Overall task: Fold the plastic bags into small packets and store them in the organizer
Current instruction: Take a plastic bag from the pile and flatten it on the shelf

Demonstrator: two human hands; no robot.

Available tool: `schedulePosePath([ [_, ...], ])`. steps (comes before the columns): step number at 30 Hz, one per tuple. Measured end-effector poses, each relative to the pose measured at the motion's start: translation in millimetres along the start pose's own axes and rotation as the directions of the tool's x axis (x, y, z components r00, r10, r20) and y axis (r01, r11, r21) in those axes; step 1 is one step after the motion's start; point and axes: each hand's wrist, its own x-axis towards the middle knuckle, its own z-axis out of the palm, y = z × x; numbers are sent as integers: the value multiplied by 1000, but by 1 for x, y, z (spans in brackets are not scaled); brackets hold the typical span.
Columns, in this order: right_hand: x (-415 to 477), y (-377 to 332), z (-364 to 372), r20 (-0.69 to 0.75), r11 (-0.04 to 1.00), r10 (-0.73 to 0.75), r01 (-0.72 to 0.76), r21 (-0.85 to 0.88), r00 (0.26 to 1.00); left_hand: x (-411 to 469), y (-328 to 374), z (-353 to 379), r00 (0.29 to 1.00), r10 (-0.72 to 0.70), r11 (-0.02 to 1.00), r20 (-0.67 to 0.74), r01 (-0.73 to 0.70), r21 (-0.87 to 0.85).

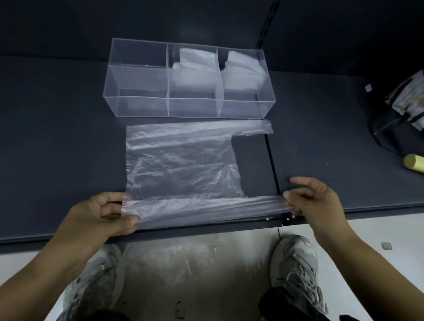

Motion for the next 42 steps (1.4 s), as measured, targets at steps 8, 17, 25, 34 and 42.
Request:
schedulePosePath([
  [8, -10, -18, 14, -130, 719, -497, 324, -615, 858, -13, 11, 8, 852, 512, 636, -108, -291, 715],
  [17, -45, -50, 194, 664, 260, -553, 861, -437, 504, 64, 27, 30, 800, 509, 25, 316, -381, 924],
  [25, -1, -1, 96, 478, 207, -513, 643, -738, 713, 72, 16, 20, 784, 549, 22, 290, -361, 932],
  [34, -5, 15, 20, 276, 425, -570, 565, -707, 774, 25, 4, 9, 593, 595, 6, 543, -679, 734],
  [42, -62, 6, 105, 728, 126, -570, 916, -382, 382, -21, -34, -2, 456, 570, -181, 683, -742, 646],
])
